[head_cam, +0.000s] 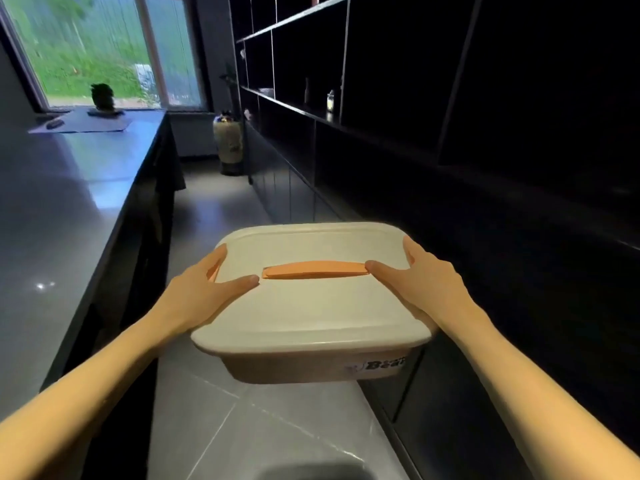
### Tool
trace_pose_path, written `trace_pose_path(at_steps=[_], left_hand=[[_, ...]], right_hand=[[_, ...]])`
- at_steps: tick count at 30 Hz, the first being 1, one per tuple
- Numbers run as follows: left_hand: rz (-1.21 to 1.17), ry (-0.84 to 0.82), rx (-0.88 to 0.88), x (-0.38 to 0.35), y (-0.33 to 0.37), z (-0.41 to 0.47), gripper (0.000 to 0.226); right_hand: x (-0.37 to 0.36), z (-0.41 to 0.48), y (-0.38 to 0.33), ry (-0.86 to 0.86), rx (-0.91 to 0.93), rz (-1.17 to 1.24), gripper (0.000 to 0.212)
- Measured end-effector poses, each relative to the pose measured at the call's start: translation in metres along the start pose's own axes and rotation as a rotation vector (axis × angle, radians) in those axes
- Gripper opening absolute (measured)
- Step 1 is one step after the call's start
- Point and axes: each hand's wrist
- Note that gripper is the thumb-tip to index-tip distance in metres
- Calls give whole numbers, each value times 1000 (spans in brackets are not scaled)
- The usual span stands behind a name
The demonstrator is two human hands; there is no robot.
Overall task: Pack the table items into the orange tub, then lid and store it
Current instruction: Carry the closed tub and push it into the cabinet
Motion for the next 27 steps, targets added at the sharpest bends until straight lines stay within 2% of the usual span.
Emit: trace_pose_path(at_steps=[4,10,19,27], left_hand=[[-60,14,39,-2,-27,86,85],[5,-6,67,-4,-79,221,87],[45,-62,-13,-24,-172,467,87],[27,-120,-45,-36,-216,679,87]], right_hand=[[-42,92,-39,0,61,-16,90],[-117,204,-81,-9,89,-9,89],[-267,386,-152,42,-29,15,91],[-352,551,-208,107,-35,16,102]])
Point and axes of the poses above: each hand's wrist, its own z-axis towards the middle knuckle, its own x-axis out of the back of the hand, y = z × x, and after that the axes turned 15 degrees about z, right-handed
